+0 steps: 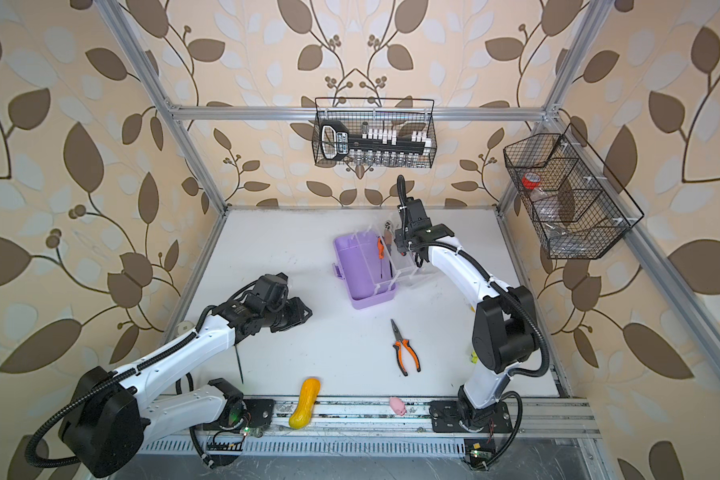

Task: Pack the tool kit
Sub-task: 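Lower the right gripper onto the orange-handled pliers and close on them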

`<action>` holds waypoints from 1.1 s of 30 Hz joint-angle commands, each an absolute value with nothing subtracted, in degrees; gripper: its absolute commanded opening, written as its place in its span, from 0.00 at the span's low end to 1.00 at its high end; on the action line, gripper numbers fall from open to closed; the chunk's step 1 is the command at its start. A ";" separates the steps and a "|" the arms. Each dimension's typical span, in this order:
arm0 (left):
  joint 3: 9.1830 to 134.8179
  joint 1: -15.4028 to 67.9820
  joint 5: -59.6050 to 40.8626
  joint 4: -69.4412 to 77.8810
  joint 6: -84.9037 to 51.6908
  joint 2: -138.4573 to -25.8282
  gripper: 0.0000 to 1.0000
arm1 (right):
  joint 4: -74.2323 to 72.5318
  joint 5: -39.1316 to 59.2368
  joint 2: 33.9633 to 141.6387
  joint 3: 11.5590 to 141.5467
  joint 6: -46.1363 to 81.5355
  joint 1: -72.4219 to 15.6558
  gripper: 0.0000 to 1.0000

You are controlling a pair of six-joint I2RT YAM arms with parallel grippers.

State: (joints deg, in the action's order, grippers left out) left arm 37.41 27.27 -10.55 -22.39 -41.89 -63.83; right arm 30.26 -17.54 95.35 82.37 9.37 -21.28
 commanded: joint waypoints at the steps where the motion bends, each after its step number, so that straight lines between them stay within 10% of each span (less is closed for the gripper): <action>1: 37.54 26.62 -10.68 -22.06 -40.54 -62.44 0.34 | 31.01 -20.00 84.84 76.74 10.90 -25.24 0.31; 15: 38.67 26.63 -11.98 -18.33 -41.98 -67.03 0.37 | 35.40 -10.33 63.74 42.22 27.91 -35.79 0.44; 33: 38.27 26.67 -12.48 -18.31 -43.02 -67.42 0.39 | 29.15 -12.30 75.62 31.36 35.06 -46.30 0.43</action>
